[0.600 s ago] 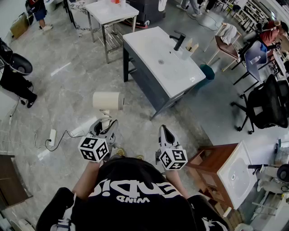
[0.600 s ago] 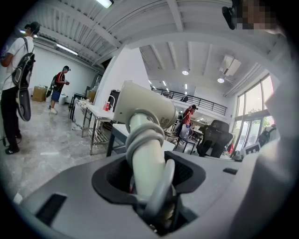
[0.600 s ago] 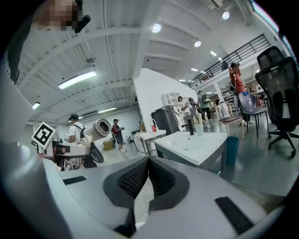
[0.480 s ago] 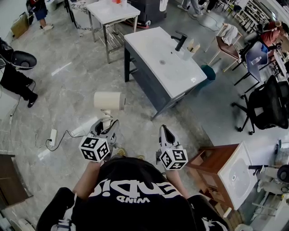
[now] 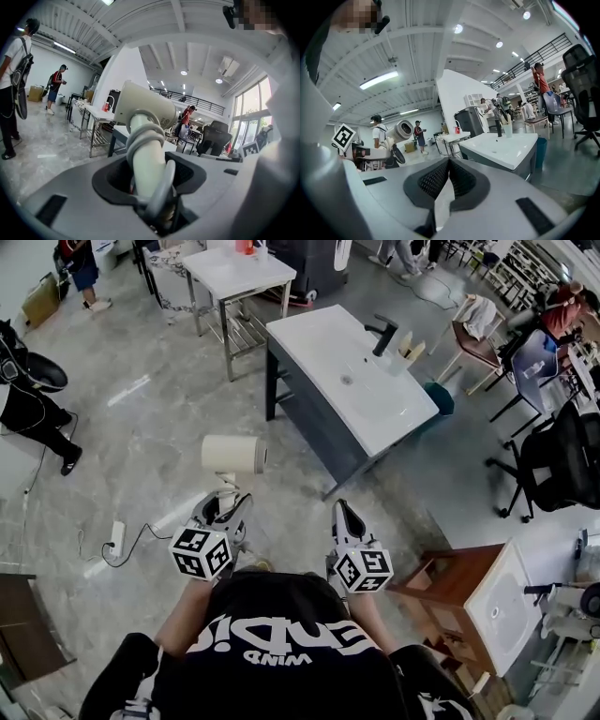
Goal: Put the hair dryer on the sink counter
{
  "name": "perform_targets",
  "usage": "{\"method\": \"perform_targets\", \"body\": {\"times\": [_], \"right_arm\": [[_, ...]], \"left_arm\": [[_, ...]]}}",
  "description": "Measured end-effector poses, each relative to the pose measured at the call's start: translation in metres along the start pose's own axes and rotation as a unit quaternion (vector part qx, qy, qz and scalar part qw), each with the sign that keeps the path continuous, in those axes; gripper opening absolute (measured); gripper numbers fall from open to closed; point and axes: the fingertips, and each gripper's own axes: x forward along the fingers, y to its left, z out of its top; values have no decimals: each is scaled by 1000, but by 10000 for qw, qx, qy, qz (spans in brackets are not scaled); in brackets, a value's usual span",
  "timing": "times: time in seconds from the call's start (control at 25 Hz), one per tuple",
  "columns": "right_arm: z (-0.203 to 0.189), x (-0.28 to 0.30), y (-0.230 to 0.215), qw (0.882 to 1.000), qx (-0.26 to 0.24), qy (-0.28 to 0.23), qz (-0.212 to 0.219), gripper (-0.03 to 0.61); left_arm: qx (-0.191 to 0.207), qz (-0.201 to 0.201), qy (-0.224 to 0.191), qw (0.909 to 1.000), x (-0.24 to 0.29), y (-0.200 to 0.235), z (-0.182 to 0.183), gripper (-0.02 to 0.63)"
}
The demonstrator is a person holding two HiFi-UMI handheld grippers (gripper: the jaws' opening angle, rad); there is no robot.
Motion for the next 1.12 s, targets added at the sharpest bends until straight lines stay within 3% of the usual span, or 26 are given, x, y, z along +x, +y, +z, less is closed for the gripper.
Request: {"method": "perform_targets", "body": {"times": [0.4, 1.12], "right_arm": [[-2, 37, 19, 9998, -66, -38, -192, 24], [10, 144, -38, 9995, -41, 67, -319, 23]], "left_arm": [[65, -310, 70, 9995, 16, 34, 14, 212], [118, -389, 241, 9989, 120, 81, 47, 212]]}}
